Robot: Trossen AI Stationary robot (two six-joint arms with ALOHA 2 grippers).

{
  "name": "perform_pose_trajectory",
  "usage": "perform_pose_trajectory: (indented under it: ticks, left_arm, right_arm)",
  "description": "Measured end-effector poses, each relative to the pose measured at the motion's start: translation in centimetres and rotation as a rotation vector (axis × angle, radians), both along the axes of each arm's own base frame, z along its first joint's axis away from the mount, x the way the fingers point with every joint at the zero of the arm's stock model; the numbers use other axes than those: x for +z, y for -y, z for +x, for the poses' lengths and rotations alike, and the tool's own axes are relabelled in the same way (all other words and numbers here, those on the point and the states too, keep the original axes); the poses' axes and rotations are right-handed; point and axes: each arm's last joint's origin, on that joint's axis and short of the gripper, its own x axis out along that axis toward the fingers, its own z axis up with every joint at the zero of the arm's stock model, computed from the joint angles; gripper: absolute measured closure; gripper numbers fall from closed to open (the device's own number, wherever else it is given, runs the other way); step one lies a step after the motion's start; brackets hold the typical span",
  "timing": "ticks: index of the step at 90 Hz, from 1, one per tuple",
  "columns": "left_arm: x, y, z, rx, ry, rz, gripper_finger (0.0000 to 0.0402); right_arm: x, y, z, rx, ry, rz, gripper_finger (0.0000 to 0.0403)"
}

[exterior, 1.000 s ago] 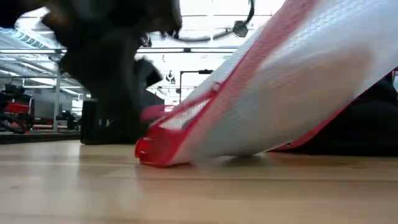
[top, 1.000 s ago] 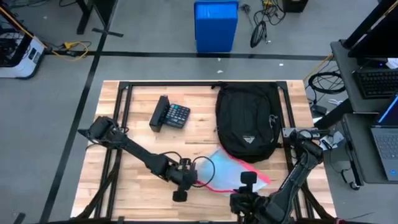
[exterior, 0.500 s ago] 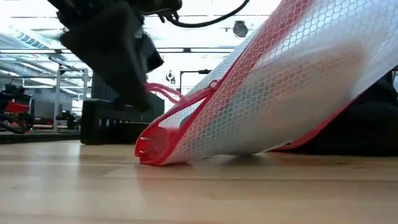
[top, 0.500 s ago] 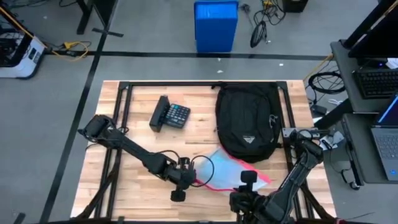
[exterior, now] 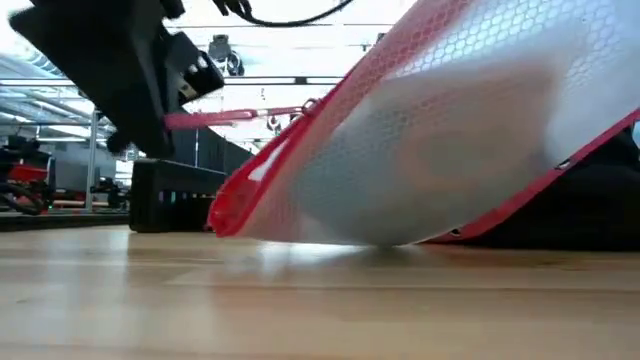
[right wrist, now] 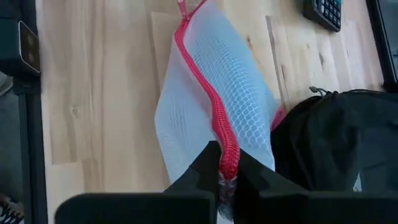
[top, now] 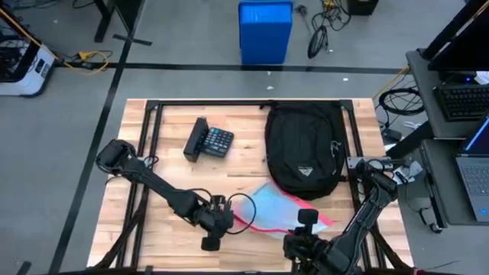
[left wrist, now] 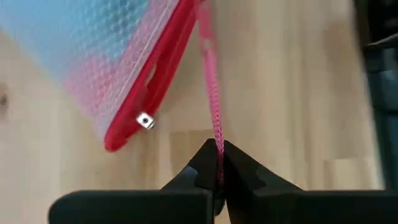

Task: Unpack backpack
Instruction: Close the white zip bag

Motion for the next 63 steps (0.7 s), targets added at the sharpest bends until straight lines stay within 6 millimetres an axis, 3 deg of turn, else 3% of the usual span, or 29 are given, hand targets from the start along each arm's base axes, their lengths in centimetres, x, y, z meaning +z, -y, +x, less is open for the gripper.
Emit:
perform_pose_trajectory:
  ticks: [14,44,63]
  left_arm:
    - [3.4,0.1,-1.2,-0.027,0.107,-0.011,0.0401]
    - [13.6,-1.8,-5.8,0.017,0.532,0.15,0.0401]
    - [17.5,-2.9,-7.7,0.009,0.676,0.238,0.0401]
  right_arm:
    - [0.2,0.5,0.4,0.003,0.046,-0.053,0.0403]
    - [1.6,2.4,2.0,-0.09,0.214,-0.081,0.0403]
    - [3.0,4.0,3.2,-0.214,0.432,-0.088,0.0403]
